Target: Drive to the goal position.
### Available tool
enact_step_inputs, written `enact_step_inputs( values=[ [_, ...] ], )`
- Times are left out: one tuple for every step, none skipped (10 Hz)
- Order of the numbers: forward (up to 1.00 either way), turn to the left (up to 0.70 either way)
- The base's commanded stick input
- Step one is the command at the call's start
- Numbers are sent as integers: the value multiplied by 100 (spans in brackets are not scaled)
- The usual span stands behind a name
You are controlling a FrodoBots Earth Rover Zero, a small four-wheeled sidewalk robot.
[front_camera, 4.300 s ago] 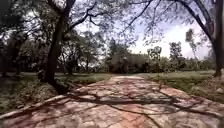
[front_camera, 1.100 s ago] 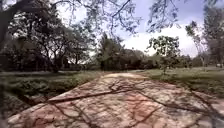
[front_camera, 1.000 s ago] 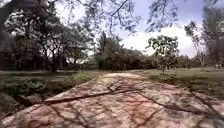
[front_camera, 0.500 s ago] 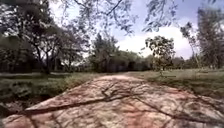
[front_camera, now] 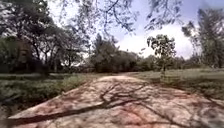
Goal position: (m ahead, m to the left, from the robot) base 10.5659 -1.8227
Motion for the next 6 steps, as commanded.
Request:
enact_step_inputs(
  values=[
    [70, 0],
    [70, 0],
    [70, 0],
    [70, 0],
    [70, 0],
    [70, 0]
  ],
)
